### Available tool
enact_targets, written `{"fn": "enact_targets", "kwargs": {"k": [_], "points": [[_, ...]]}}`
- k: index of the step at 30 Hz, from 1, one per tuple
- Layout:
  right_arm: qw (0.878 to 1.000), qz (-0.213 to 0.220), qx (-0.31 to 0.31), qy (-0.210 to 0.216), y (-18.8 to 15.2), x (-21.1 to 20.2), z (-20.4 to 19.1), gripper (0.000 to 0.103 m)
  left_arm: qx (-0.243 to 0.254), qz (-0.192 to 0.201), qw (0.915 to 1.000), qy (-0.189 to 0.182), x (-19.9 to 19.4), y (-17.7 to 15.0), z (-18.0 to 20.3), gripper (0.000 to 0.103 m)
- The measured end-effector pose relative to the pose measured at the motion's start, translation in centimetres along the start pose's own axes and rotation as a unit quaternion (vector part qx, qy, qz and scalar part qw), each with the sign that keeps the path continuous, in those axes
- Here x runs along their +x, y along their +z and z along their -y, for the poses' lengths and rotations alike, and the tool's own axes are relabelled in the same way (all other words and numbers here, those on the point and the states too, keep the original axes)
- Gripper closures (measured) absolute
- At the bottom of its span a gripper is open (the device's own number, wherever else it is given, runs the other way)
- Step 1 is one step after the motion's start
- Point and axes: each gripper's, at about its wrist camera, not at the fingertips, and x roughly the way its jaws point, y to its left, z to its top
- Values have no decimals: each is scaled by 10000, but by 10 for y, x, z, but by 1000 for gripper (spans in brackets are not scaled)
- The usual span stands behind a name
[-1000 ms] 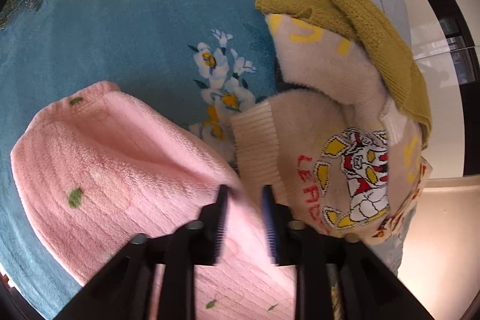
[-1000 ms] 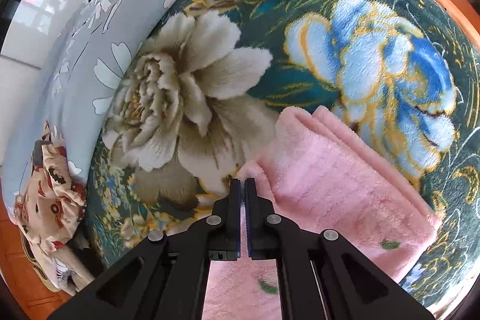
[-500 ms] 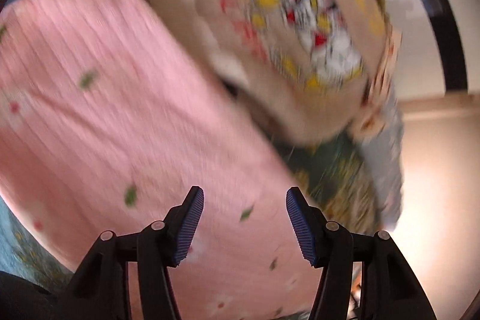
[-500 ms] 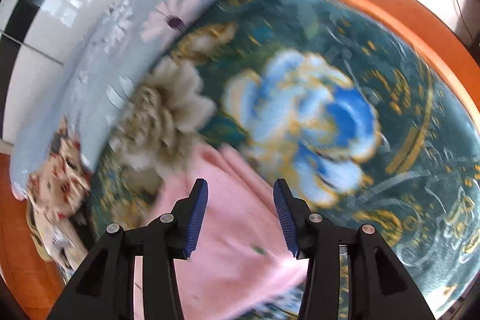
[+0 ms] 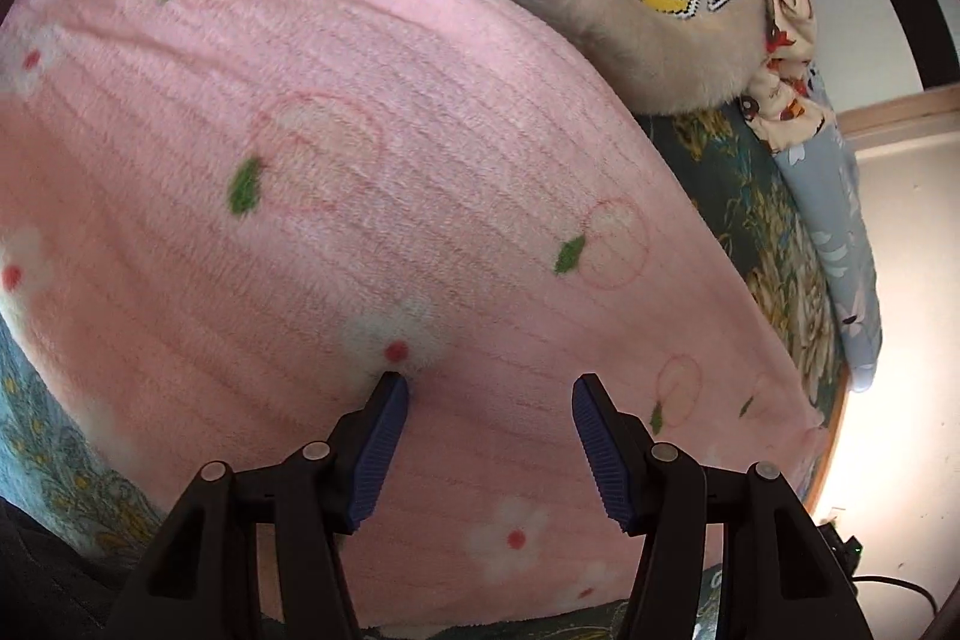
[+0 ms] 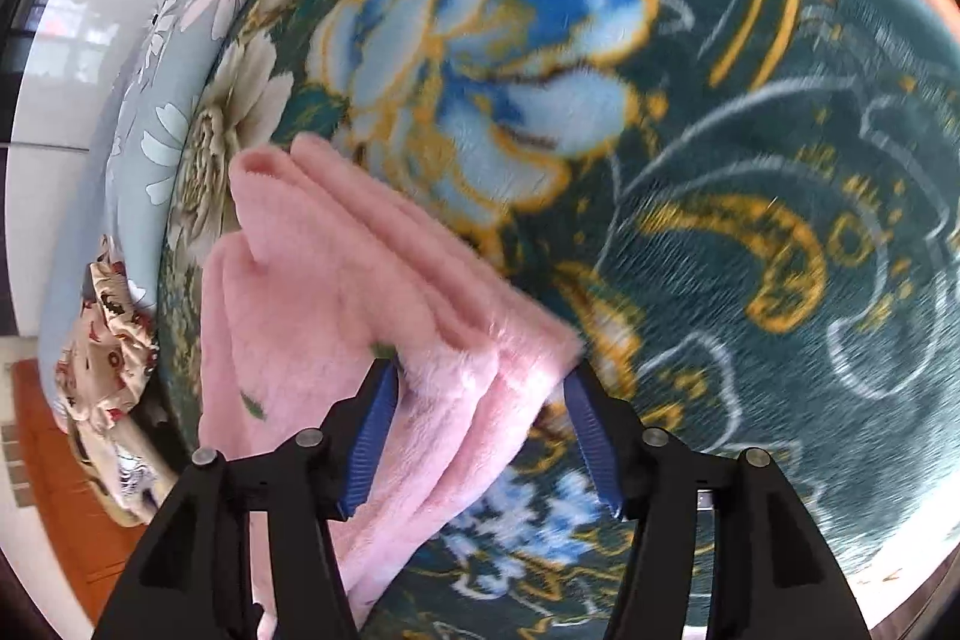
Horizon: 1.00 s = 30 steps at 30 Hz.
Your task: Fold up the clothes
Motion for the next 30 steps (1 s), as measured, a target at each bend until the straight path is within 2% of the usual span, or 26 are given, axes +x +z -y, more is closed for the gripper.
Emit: {"fn": "enact_targets", "kwargs": {"k": [3,6,9,13,15,17,18,21,24,26,28,30], "points": [[9998,191,92,-54,-2,1,-4,43,-96,30,9999,-101,-4,-2,-5,42],[9991,386,97,-163,-4,-3,-11,81,-264,67,9993,-248,-8,-2,-12,42],[9973,484,-462,-315,-11,-16,-29,85,-390,151,9986,-322,-14,-3,-17,42],[9902,1091,-855,142,-11,-59,-28,86,-514,126,9977,-420,-17,-4,-22,42],[9927,1035,-564,-265,-2,-54,-6,86,-534,99,9976,-421,-16,-5,-24,42],[9930,933,30,-721,-1,-43,23,86,-557,102,9974,-435,-17,-6,-27,42],[9934,843,358,-687,-4,-40,37,86,-570,107,9973,-447,-18,-7,-29,42],[9935,985,453,-350,-11,-52,39,86,-610,95,9970,-476,-20,-9,-32,42],[9930,1138,145,-290,-13,-75,16,86,-651,114,9965,-513,-21,-10,-33,42],[9900,1350,-346,-212,-23,-95,-15,86,-684,154,9959,-563,-25,-11,-34,42],[9788,1611,-1263,-119,-41,-117,-63,86,-703,200,9955,-607,-30,-14,-36,42],[9587,1685,-2283,173,-68,-127,-115,85,-721,276,9948,-666,-36,-16,-39,42]]}}
